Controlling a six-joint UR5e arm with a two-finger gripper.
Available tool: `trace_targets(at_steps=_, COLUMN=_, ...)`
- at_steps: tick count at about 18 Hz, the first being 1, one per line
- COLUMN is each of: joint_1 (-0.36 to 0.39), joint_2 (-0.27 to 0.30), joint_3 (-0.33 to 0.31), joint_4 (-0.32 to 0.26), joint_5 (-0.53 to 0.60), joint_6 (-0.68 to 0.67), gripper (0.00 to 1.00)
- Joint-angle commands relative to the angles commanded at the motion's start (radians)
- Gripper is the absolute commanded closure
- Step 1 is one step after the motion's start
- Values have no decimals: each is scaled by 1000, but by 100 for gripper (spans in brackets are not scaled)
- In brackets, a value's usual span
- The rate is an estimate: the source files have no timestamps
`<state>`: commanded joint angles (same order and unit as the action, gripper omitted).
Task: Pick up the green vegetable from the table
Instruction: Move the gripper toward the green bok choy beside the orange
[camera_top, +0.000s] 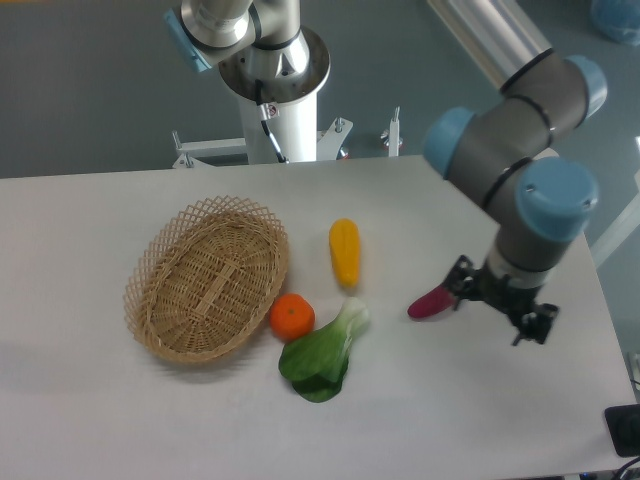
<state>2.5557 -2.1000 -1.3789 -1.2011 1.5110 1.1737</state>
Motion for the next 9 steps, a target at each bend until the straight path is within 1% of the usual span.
trace_targets(at_steps=4, joint_1=-60, joint_2=6, joint_3=-57, joint_4=0, joint_5=5, joint_6=-15, gripper=0)
trace_targets(at_steps=6, joint_1=-87, joint_2=6, joint_3=-81, joint_4=2, joint_5=5, joint_6=-51, gripper=0)
trace_targets(at_steps=9, joint_1=-107, joint_2=5, joint_3=-101, joint_4=0, joint_5=5, joint_6=-66, gripper=0)
